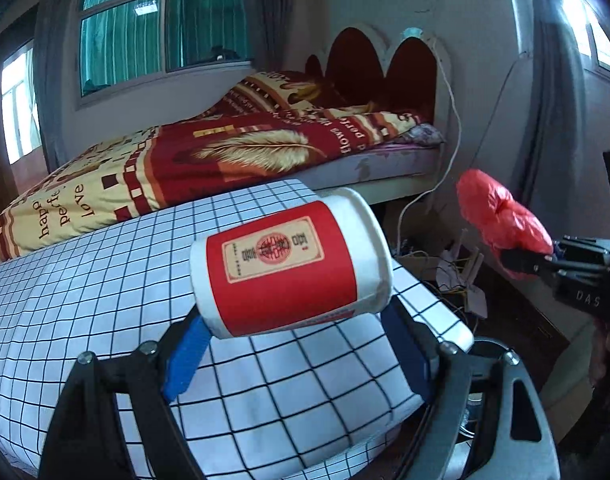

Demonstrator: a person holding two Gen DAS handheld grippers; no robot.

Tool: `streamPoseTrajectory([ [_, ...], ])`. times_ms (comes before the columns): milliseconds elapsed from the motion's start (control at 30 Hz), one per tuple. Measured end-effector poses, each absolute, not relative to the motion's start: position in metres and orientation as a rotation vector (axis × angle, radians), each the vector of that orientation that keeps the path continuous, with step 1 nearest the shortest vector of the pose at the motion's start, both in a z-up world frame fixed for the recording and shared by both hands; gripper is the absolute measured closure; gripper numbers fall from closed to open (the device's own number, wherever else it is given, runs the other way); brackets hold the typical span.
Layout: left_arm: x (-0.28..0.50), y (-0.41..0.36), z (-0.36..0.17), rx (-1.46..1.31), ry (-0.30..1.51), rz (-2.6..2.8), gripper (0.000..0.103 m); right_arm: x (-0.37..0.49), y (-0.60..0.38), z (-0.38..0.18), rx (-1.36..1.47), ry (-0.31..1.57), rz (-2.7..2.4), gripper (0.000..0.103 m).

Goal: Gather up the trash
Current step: 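Lift the red cup and red bag and carry them over the black bucket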

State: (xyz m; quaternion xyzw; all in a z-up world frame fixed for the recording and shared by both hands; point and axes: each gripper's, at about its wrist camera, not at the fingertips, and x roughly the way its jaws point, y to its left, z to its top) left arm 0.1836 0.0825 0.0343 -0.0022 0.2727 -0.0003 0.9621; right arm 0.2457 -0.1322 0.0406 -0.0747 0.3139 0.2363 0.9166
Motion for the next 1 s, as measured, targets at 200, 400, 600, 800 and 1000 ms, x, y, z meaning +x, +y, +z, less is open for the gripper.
streamPoseTrajectory([
  [200,0.178,0.047,0.034,0.021,0.553,-0.056,0.020,0.232,-0.181,0.025,-0.095,0.661,0.424,0.081],
  [400,0.176,0.003,0.028,0.050,0.568,-0.127,0.020,0.223,-0.223,0.014,-0.061,0.670,0.373,0.081],
  [600,0.174,-0.039,0.018,0.083,0.589,-0.198,0.020,0.216,-0.259,0.005,-0.033,0.687,0.318,0.081],
  [800,0.174,-0.071,0.006,0.106,0.618,-0.264,0.020,0.210,-0.288,-0.009,-0.021,0.715,0.281,0.081],
  [1000,0.178,-0.097,-0.007,0.129,0.648,-0.319,0.020,0.204,-0.310,-0.025,-0.018,0.752,0.254,0.081],
])
